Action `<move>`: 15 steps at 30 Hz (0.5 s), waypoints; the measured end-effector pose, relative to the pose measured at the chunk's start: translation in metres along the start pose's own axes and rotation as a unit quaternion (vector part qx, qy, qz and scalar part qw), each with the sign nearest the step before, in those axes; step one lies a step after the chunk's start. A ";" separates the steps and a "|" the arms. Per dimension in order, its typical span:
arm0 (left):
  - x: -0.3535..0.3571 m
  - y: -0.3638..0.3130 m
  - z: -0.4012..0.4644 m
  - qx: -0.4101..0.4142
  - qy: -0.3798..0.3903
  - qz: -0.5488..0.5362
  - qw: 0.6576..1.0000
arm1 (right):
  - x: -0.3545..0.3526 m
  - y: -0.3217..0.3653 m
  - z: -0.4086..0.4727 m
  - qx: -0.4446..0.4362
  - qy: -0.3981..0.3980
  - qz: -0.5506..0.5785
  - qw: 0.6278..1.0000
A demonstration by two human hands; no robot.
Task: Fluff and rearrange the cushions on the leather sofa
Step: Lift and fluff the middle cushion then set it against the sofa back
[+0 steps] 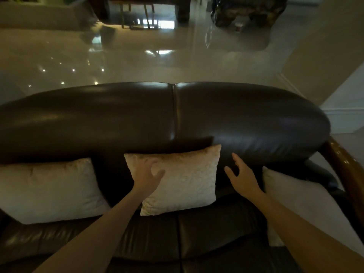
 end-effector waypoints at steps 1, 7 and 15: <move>0.003 -0.007 -0.005 0.027 0.010 0.035 0.999 | -0.003 0.001 -0.011 -0.014 0.002 -0.022 1.000; 0.040 -0.052 -0.043 0.160 0.093 0.138 0.973 | -0.034 -0.015 -0.068 -0.054 0.012 -0.249 0.967; 0.112 -0.129 -0.109 0.243 0.145 0.218 0.934 | -0.090 -0.098 -0.131 -0.041 -0.002 -0.314 0.949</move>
Point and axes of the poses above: each hand's wrist, its own z-axis towards the middle knuckle, its own x-axis out of the palm, y = z × x, the point moved 3 cm from there along z, towards the middle knuckle, and after that the axes turned 7 degrees about -z, right-handed, at the moved point
